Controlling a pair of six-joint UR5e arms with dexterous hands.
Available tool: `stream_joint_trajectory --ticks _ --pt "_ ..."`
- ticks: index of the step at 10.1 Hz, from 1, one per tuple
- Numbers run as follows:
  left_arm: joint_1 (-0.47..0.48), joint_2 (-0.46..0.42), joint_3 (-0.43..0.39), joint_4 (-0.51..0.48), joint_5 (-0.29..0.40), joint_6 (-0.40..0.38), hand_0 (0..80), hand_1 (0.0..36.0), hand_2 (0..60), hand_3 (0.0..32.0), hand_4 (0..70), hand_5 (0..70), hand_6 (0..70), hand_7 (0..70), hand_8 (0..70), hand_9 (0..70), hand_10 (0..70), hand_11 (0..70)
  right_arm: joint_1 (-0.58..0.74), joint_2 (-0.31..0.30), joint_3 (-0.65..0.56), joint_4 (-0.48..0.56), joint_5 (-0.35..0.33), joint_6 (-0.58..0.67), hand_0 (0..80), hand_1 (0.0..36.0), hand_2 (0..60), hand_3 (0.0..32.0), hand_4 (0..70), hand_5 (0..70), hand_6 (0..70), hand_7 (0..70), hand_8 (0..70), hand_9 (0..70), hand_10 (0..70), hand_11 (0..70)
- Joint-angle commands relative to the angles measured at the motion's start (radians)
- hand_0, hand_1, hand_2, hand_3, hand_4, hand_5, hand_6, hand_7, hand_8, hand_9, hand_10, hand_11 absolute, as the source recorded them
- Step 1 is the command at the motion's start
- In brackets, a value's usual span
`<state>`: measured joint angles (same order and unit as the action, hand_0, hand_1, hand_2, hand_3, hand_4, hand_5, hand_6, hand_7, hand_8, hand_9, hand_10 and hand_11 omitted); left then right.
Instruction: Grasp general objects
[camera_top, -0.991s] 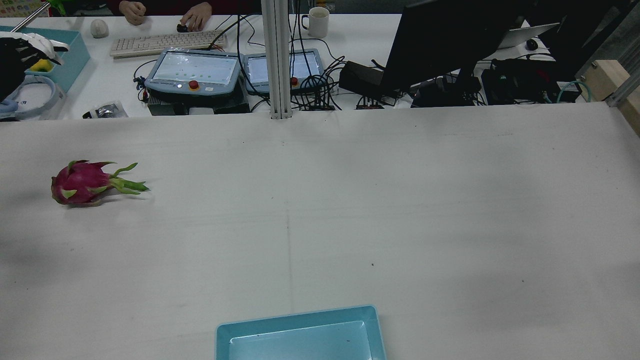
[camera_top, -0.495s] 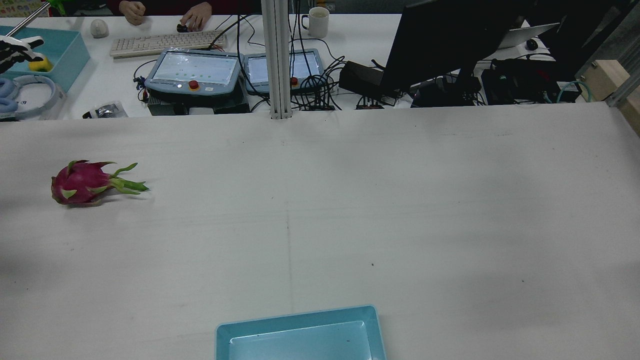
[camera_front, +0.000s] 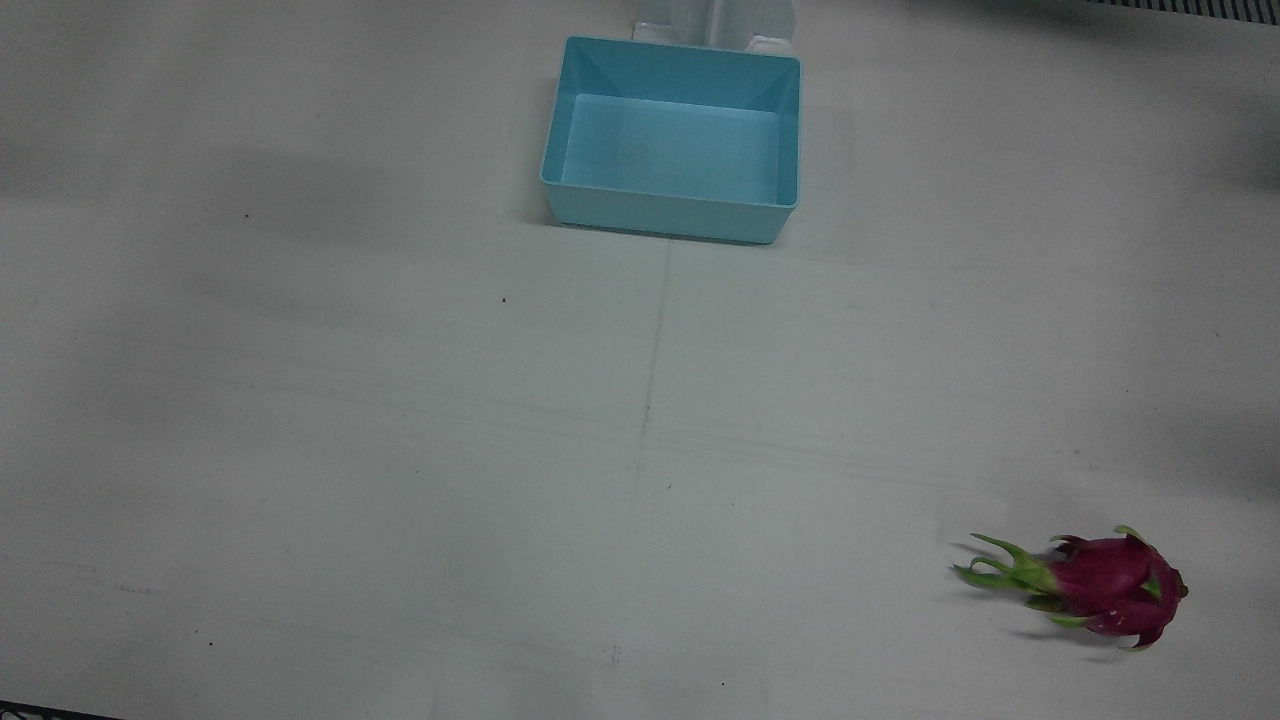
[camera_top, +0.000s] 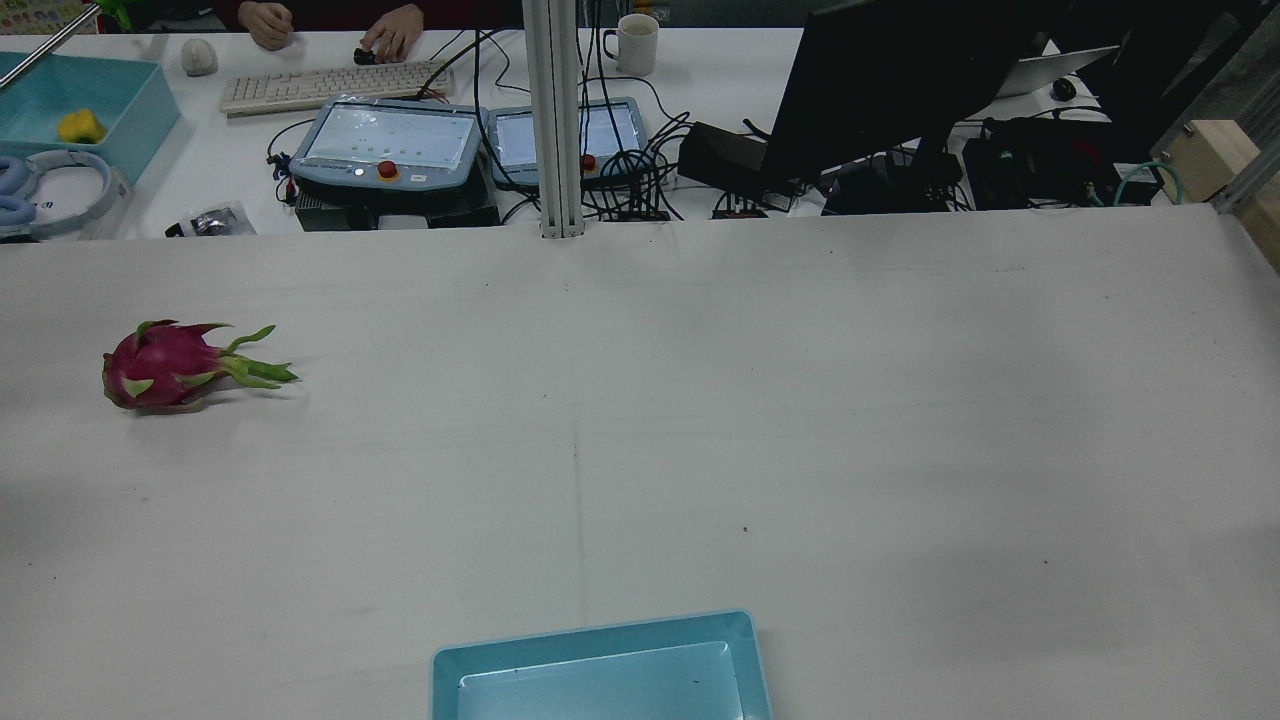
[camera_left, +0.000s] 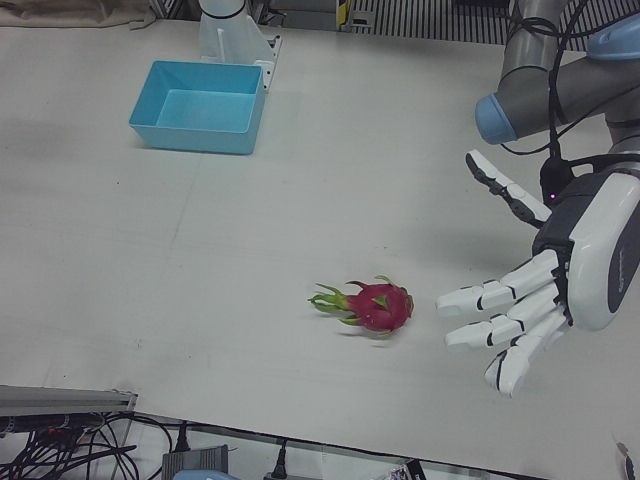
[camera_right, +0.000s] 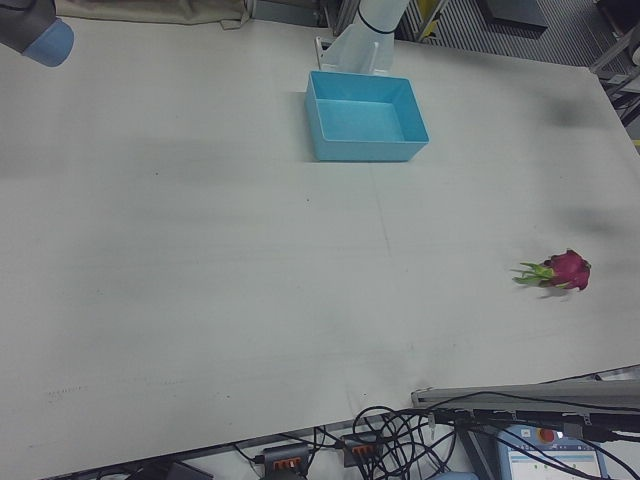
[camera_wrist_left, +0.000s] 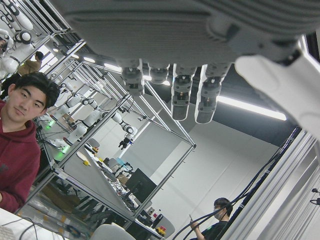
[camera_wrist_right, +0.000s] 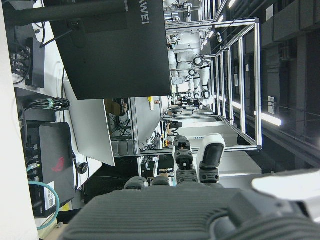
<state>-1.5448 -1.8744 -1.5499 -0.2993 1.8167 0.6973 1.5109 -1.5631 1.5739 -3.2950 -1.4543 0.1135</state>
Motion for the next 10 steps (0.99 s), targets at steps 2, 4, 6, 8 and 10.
stream_joint_trajectory --ticks 2,4,6,8,10 --pt "0.009 0.017 -0.166 0.266 0.026 0.319 50.0 6.8 0.0 0.0 17.1 13.3 16.0 20.6 8.6 2.7 5.5 8.7 0.000 0.000 -0.002 0.000 0.000 0.002 0.0 0.0 0.0 0.0 0.0 0.0 0.0 0.0 0.0 0.0 0.0 0.0" --pt "0.093 0.035 -0.191 0.336 0.015 0.397 52.4 10.0 0.0 0.0 12.7 12.4 11.9 19.2 4.8 2.4 2.1 4.2 0.000 0.000 -0.002 0.000 0.000 0.002 0.0 0.0 0.0 0.0 0.0 0.0 0.0 0.0 0.0 0.0 0.0 0.0" --pt "0.179 0.035 -0.193 0.432 -0.031 0.519 52.2 10.7 0.0 0.0 6.8 10.9 9.6 16.6 3.9 1.9 3.1 5.7 0.000 0.000 -0.002 0.000 0.000 0.002 0.0 0.0 0.0 0.0 0.0 0.0 0.0 0.0 0.0 0.0 0.0 0.0" --pt "0.247 0.052 -0.191 0.468 -0.089 0.530 54.1 13.3 0.0 0.0 4.9 12.1 6.9 16.4 1.7 1.8 2.5 5.0 0.000 0.000 -0.002 0.000 0.000 0.002 0.0 0.0 0.0 0.0 0.0 0.0 0.0 0.0 0.0 0.0 0.0 0.0" --pt "0.305 0.090 -0.191 0.462 -0.151 0.551 57.7 18.2 0.0 32.0 0.0 10.6 0.1 10.8 0.0 0.7 0.0 1.8 0.000 0.000 -0.002 0.000 0.000 0.002 0.0 0.0 0.0 0.0 0.0 0.0 0.0 0.0 0.0 0.0 0.0 0.0"
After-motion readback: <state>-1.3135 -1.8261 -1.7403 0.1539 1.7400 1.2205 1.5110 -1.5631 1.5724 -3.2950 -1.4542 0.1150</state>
